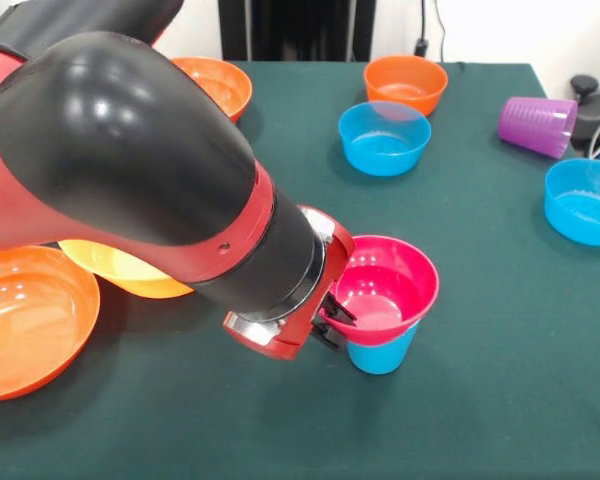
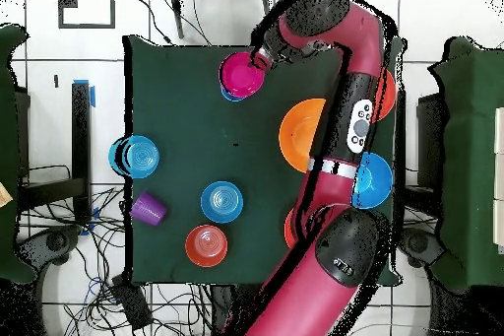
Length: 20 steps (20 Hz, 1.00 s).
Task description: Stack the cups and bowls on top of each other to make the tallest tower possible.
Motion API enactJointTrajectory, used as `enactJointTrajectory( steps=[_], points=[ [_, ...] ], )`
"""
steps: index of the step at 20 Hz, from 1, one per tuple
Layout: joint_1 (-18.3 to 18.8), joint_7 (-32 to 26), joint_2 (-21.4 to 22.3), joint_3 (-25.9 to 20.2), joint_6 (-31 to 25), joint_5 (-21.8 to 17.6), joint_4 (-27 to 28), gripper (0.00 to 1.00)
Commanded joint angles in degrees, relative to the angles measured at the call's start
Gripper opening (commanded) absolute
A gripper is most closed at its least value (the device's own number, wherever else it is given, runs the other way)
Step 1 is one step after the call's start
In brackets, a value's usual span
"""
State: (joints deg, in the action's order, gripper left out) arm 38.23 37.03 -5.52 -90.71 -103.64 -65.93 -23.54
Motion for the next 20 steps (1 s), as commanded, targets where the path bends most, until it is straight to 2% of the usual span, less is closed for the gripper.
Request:
enactJointTrajectory(
  steps=[1,20],
  points=[
    [-0.13,17.83,3.56,12.66,6.73,3.61,-6.67,0.0],
    [-0.66,20.71,6.92,23.39,11.52,13.41,-11.04,0.0]
  ],
)
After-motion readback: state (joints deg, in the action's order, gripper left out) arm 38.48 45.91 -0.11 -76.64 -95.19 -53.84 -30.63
